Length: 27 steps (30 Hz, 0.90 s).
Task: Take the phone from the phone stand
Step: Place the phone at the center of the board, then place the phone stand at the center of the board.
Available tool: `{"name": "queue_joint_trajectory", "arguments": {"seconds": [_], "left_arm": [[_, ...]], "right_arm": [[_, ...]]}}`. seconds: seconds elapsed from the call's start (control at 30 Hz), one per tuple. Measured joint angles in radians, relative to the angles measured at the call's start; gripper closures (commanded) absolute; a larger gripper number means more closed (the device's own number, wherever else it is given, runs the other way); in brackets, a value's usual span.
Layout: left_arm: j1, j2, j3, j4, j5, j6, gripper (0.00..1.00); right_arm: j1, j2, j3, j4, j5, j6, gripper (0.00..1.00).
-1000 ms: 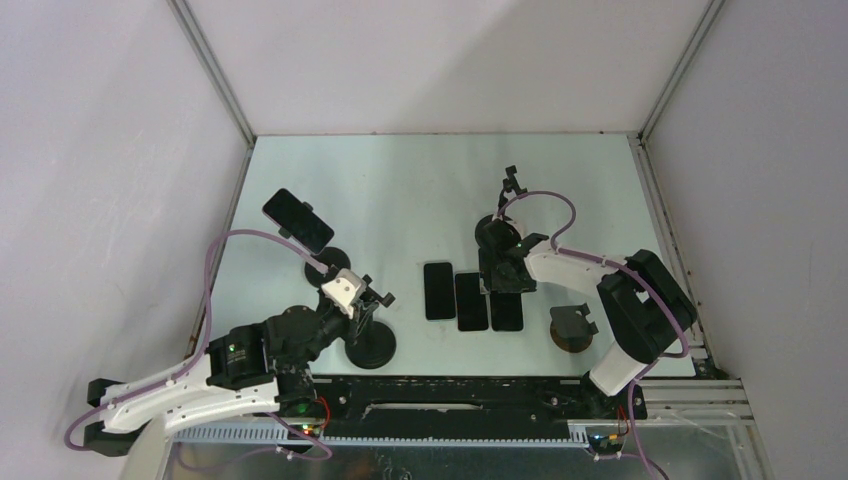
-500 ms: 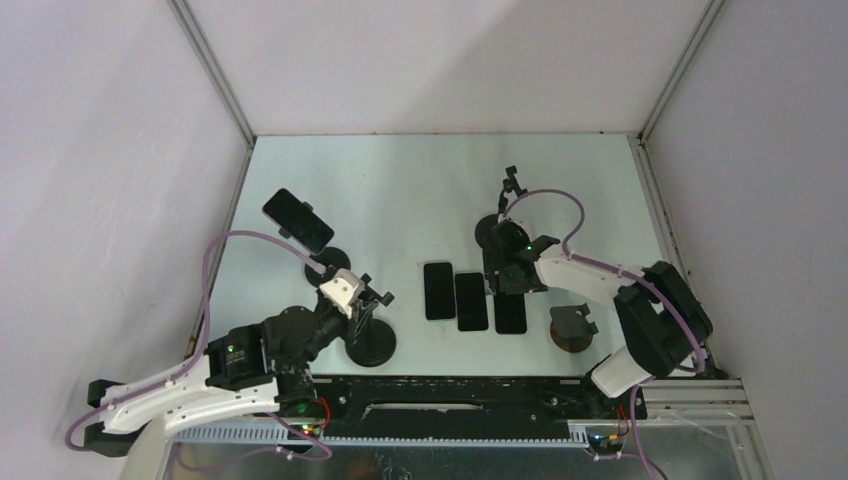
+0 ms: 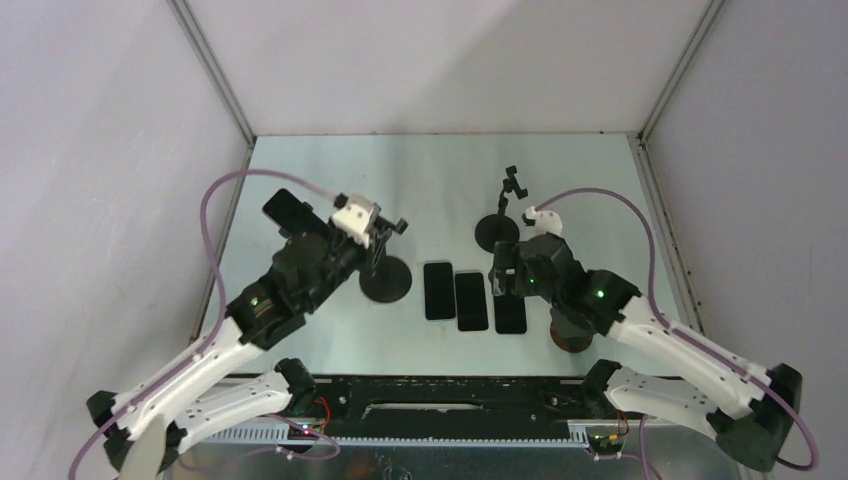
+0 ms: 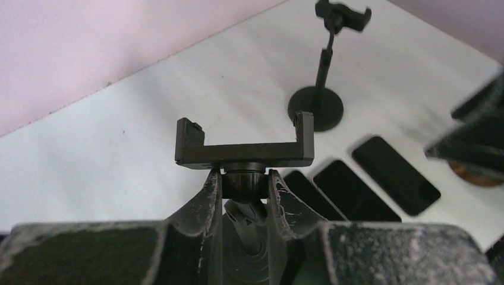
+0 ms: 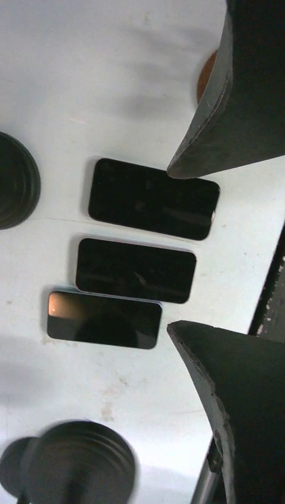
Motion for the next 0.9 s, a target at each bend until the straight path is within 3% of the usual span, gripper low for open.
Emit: {"name": "queue_joint_trajectory", "arguments": {"seconds": [0.3,0.63,0.77,0.83,0.9], "left_arm": [[0.214,0.478,0.204,0.286,0.262,0.070,0.94],[0.286,0.845,0.260,0.623,0.383,0.121,0.93],[0.286,0.966,0.277,0.715,0.404,0.121,0.82],[0.286,0.991,0.273,0.751,0.406,0.119,0.69],[0.286,0.994,0.263,0.787,0.409,0.115,0.64]], "right_arm": [[0.108,-0.244,-0.187,-0.075,0.062,0.181,0.08],[0.212,-0.319,-0.250,-0.126,0.113,0.272,0.07],[0.234,-0.312,-0.258,-0.138,0.132,0.283,0.07],[0.246,-0.307,-0.258,-0.142,0.142,0.290,0.07],[0.262,-0.306,-0.264,-0.145,0.153,0.295,0.07]]}}
